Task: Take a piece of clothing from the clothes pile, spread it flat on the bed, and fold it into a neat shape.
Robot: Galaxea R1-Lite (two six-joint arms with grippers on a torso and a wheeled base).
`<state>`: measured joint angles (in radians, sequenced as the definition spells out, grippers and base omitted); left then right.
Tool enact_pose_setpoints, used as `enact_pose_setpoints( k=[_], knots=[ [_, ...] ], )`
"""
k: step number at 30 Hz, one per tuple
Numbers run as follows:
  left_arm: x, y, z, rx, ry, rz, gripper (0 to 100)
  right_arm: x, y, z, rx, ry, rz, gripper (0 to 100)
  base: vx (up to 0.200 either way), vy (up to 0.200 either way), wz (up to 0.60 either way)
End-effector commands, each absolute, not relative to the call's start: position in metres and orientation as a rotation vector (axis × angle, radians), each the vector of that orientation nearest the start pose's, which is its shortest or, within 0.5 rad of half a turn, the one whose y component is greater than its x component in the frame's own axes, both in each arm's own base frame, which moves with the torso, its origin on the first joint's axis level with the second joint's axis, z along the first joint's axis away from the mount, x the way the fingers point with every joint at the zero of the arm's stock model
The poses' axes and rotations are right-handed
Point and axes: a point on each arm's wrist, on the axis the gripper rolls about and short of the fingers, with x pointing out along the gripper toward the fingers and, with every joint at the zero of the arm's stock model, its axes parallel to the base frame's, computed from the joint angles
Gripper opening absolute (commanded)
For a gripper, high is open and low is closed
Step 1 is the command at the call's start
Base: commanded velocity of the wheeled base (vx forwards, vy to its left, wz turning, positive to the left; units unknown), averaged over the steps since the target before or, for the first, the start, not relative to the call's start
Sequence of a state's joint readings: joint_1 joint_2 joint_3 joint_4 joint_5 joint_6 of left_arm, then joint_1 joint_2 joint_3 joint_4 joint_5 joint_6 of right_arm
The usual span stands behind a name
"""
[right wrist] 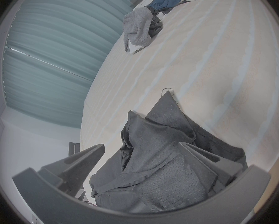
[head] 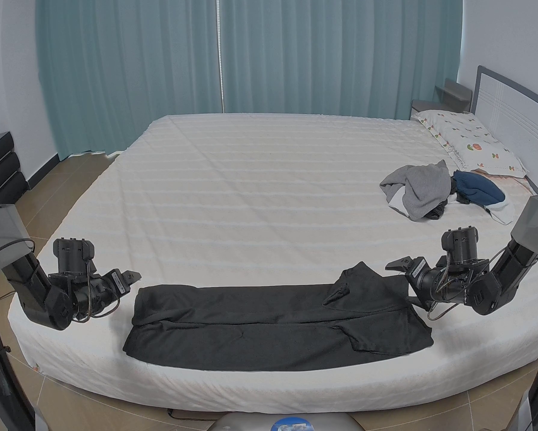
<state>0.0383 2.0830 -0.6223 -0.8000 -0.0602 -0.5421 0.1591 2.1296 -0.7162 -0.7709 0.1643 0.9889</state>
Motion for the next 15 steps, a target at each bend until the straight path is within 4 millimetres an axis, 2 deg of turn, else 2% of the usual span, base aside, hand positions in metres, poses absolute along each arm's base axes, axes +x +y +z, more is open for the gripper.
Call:
enact_pose_setpoints(
  k=[1, 3, 6, 9, 15],
  knots=[
    [0.35, 0.011, 0.031, -0.643, 0.675, 0.11, 100, 0.338, 0.057, 0.037, 0.951, 0.733, -0.023, 100, 0.0, 0.0, 0.0],
    [0.353, 0.011, 0.028, -0.663, 0.692, 0.105, 100, 0.337, 0.057, 0.037, 0.952, 0.734, -0.024, 100, 0.0, 0.0, 0.0],
    [0.367, 0.011, 0.008, -0.703, 0.779, 0.065, 100, 0.338, 0.055, 0.037, 0.954, 0.732, -0.025, 100, 0.0, 0.0, 0.0],
    [0.371, 0.01, -0.005, -0.716, 0.815, 0.046, 100, 0.338, 0.055, 0.038, 0.956, 0.73, -0.022, 100, 0.0, 0.0, 0.0],
    [0.376, 0.011, -0.012, -0.711, 0.819, 0.048, 100, 0.339, 0.054, 0.038, 0.961, 0.726, -0.024, 100, 0.0, 0.0, 0.0]
  ],
)
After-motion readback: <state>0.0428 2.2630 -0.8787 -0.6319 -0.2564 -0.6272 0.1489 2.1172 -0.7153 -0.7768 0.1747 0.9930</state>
